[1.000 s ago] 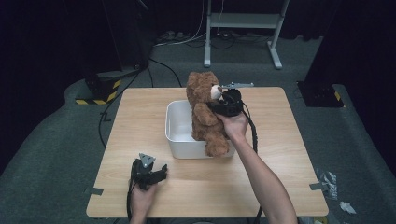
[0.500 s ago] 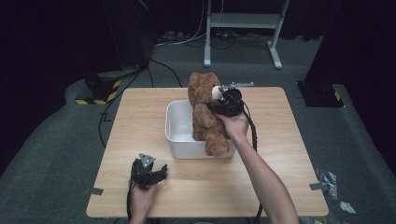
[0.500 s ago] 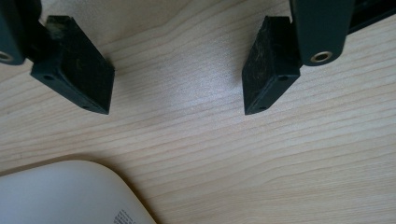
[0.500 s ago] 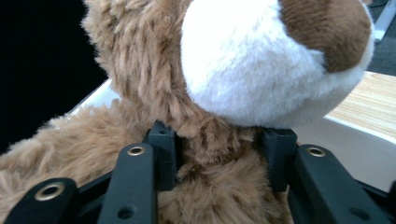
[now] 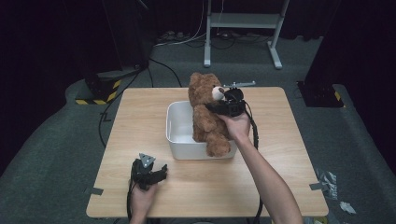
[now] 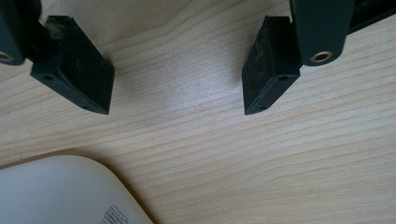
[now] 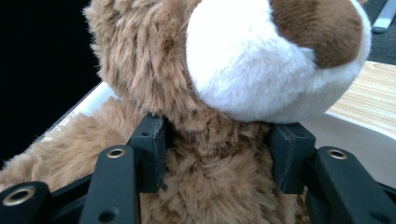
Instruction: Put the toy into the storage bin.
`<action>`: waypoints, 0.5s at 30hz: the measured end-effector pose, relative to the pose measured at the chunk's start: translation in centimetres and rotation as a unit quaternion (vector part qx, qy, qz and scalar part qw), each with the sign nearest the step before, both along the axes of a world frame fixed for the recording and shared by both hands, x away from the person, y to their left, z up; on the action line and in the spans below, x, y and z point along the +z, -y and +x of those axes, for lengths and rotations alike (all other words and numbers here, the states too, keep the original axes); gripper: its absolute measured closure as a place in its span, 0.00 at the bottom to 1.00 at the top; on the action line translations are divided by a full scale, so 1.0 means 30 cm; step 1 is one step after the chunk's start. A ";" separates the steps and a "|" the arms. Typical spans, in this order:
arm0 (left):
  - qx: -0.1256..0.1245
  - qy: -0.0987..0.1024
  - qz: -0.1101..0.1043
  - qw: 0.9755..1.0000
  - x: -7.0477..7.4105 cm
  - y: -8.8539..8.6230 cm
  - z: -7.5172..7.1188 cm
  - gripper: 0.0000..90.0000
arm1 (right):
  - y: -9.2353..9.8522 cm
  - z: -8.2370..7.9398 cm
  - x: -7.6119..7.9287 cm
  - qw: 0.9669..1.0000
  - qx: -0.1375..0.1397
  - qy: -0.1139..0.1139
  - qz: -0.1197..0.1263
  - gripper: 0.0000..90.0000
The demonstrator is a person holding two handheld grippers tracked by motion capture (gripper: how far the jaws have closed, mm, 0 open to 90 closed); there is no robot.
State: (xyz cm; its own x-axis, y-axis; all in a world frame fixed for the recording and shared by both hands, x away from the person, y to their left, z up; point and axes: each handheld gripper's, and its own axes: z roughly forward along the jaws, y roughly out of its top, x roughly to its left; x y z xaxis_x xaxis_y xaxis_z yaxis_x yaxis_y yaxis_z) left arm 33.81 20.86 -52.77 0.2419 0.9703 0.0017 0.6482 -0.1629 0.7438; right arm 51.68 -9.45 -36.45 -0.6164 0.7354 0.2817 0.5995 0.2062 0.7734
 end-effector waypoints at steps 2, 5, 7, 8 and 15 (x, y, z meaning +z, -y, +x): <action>0.000 0.000 0.000 1.000 0.000 0.000 0.000 0.28 | 0.002 -0.002 0.003 1.000 0.001 0.000 -0.002 0.52; 0.000 0.000 0.000 1.000 0.000 0.000 0.000 0.28 | 0.001 -0.007 0.007 1.000 0.002 0.004 -0.007 0.53; 0.000 0.000 0.000 1.000 0.000 0.000 0.000 0.28 | -0.002 -0.008 0.005 1.000 0.011 0.006 -0.017 0.62; 0.000 0.000 0.000 1.000 0.000 0.000 0.000 0.28 | -0.002 -0.008 0.005 1.000 0.011 0.006 -0.017 0.62; 0.000 0.000 0.000 1.000 0.000 0.000 0.000 0.28 | -0.010 -0.008 -0.004 0.999 0.021 0.004 -0.029 0.65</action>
